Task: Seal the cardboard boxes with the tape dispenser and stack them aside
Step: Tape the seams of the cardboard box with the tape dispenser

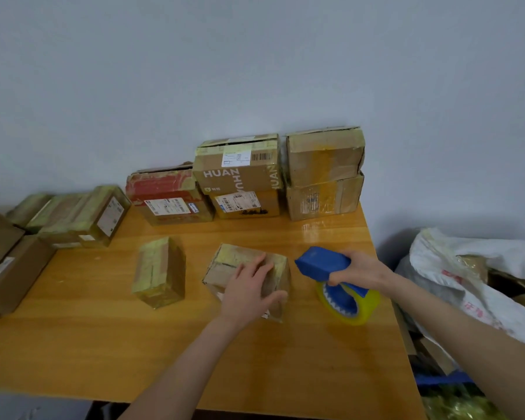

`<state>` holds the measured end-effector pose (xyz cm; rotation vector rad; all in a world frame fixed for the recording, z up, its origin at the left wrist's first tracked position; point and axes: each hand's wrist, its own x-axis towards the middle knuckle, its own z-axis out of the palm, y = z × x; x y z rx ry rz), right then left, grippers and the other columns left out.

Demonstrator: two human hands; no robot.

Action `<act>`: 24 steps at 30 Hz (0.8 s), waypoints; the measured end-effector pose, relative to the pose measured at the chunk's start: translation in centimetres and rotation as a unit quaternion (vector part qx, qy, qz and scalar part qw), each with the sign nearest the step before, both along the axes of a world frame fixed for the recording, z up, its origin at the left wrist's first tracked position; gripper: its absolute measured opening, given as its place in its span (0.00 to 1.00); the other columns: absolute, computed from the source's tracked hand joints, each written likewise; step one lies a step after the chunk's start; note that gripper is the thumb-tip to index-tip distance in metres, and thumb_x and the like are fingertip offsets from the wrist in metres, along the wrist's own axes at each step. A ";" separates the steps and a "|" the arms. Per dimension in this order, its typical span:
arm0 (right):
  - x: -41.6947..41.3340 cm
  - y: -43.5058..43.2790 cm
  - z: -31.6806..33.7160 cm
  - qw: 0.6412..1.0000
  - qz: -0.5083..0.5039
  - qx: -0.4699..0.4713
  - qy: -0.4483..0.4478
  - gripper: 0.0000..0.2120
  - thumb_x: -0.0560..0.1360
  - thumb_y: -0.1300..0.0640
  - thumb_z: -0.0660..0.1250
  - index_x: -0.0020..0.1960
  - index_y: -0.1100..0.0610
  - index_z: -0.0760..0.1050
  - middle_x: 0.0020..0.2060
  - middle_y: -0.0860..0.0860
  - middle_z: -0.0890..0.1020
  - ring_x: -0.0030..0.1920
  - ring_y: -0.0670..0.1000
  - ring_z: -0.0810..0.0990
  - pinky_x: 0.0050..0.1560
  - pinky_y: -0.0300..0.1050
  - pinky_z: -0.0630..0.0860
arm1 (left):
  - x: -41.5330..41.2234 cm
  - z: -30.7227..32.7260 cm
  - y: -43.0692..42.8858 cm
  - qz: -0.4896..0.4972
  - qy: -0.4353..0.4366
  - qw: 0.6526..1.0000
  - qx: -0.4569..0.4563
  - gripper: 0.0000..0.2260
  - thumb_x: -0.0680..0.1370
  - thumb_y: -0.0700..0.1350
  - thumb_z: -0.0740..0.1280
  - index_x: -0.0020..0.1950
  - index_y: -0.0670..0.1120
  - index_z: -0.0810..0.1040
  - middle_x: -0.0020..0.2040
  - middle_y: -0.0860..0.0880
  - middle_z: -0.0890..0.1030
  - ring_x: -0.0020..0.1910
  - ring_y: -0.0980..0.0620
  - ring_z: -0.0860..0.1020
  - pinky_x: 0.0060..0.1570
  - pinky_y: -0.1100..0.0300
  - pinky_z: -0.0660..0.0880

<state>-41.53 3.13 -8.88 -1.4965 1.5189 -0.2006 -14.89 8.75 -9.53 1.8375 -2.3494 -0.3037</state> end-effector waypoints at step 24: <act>2.4 -2.6 5.3 0.983 -0.091 -0.056 -0.148 0.30 0.53 0.52 0.74 0.54 0.48 0.72 0.49 0.51 0.78 0.47 0.51 0.80 0.40 0.40 0.76 | 4.6 0.8 -4.2 -0.131 -0.018 0.984 0.120 0.33 0.80 0.37 0.59 0.74 0.69 0.53 0.78 0.59 0.49 0.78 0.54 0.44 0.74 0.47 0.57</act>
